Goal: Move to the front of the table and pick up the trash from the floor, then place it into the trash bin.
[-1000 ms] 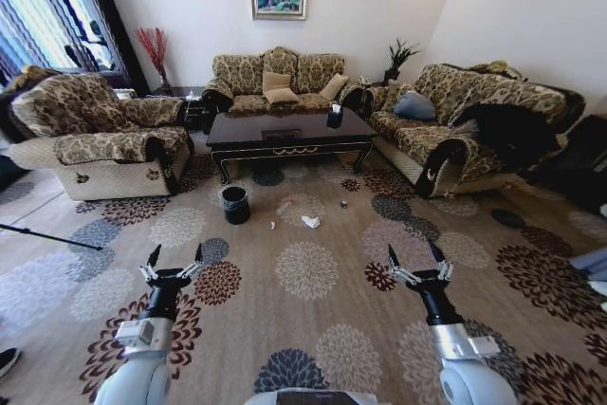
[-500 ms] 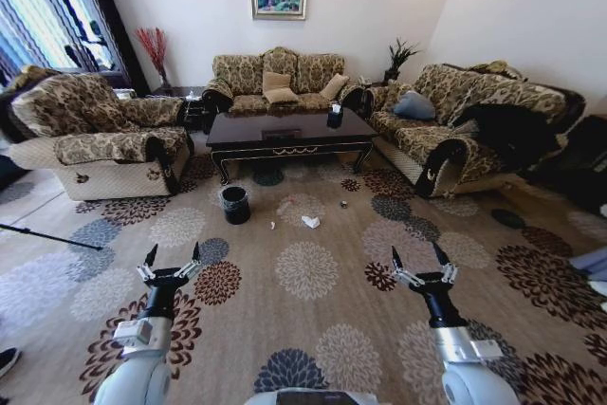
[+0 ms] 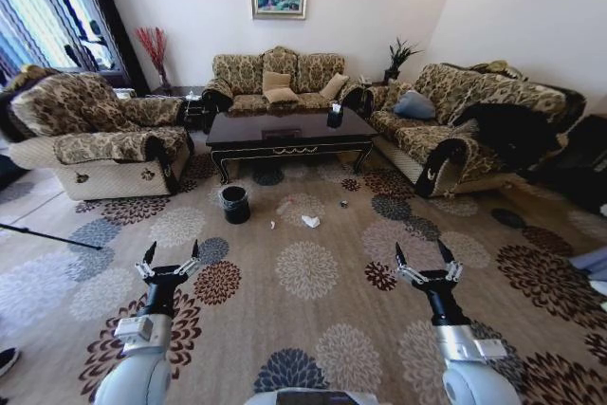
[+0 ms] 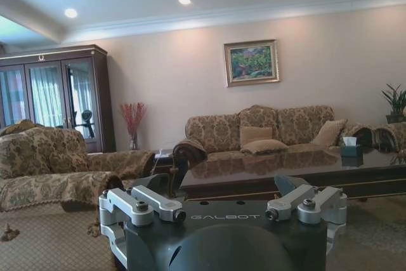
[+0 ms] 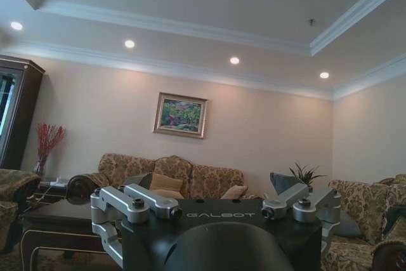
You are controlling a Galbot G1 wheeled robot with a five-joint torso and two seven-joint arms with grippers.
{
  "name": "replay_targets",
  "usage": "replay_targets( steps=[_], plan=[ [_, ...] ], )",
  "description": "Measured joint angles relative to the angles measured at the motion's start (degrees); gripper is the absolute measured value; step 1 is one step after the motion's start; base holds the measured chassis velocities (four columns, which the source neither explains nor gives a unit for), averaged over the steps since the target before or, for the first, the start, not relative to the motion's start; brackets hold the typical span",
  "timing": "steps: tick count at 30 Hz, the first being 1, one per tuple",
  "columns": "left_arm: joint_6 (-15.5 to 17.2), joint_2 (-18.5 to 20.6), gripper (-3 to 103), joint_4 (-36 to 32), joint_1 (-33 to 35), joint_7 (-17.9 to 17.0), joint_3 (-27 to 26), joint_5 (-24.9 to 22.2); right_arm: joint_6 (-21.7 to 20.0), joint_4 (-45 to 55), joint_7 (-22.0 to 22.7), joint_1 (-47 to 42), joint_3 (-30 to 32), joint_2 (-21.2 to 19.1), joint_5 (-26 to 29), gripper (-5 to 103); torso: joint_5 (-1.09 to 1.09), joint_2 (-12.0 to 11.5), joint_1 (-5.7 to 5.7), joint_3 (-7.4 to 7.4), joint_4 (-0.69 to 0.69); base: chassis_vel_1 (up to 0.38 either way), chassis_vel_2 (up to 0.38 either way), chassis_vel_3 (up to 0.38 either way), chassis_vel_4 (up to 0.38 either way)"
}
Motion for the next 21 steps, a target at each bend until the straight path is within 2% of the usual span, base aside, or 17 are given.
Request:
replay_targets(
  steps=[21],
  plan=[
    [-0.68,-0.51,100,1.98,-0.5,-0.01,0.13,0.57,0.49,-1.89,0.53,1.7,-0.33,-0.43,0.52,100,0.0,-6.72,-3.0,-3.71,0.0,0.0,0.0,0.0,0.0]
  ],
)
